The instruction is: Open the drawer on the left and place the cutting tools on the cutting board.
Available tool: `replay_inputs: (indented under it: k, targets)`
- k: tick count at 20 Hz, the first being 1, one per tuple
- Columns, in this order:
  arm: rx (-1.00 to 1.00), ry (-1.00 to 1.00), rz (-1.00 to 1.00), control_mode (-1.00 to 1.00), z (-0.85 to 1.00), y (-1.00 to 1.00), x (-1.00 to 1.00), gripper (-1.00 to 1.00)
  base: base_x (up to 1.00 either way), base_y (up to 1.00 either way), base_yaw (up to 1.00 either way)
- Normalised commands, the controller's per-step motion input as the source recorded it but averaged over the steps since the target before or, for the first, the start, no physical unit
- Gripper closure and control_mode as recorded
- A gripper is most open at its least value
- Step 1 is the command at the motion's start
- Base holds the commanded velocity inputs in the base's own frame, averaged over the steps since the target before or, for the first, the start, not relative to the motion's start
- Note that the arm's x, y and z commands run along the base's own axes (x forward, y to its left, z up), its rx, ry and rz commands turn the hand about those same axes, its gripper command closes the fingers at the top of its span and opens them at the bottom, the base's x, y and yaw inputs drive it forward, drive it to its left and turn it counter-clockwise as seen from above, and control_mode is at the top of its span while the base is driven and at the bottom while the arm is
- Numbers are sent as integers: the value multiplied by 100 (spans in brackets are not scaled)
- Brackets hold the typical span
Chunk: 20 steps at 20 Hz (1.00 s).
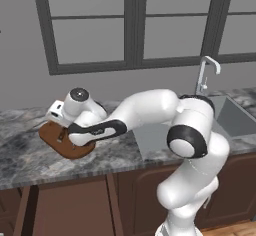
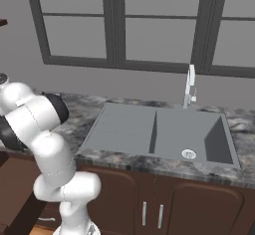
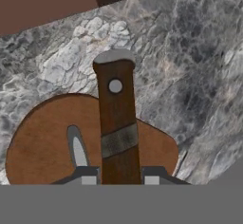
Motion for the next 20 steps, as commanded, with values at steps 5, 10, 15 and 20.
replay_inputs:
  k: [5, 10, 15, 20]
  targets:
    - [0, 7, 6, -100, -1, 0, 64, 100, 0, 0, 0]
    - [0, 1, 4, -100, -24, 0, 41, 100, 0, 0, 0]
    - [0, 0, 2, -100, -40, 7, 30, 100, 0, 0, 0]
    - [0, 0, 0, -100, -26, 36, 32, 100, 0, 0, 0]
